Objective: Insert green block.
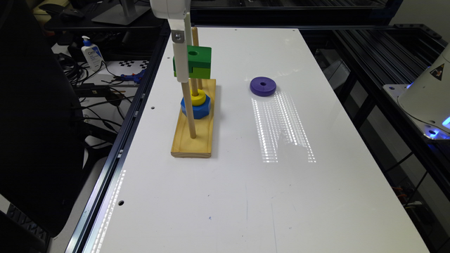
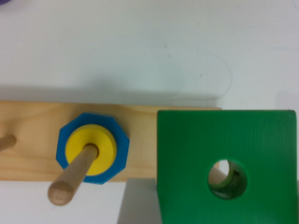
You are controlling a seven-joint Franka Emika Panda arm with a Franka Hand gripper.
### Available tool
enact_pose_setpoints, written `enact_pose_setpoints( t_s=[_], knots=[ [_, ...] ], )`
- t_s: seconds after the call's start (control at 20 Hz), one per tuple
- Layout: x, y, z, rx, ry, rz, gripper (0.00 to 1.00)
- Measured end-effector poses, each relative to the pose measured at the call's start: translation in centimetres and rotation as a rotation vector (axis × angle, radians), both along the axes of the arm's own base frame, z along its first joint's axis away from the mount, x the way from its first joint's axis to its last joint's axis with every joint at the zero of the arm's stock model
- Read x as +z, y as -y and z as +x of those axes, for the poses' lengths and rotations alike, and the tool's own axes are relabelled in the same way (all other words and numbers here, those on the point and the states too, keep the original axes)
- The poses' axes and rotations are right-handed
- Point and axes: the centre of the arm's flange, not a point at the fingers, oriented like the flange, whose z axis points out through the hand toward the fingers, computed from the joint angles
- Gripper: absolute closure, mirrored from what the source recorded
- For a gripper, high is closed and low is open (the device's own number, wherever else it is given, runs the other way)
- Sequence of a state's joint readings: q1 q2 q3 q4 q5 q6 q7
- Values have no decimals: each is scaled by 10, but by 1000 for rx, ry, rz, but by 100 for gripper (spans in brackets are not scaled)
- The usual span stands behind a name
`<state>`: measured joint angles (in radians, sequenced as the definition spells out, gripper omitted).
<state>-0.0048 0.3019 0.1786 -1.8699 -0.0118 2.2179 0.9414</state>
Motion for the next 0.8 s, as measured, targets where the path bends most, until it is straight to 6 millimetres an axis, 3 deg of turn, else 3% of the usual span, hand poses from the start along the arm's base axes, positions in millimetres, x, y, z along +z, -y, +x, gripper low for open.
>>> enact_pose_setpoints(
  t_s=[0.8],
  knots=[
    [-1,-4,7,2,13,7,100]
  ],
)
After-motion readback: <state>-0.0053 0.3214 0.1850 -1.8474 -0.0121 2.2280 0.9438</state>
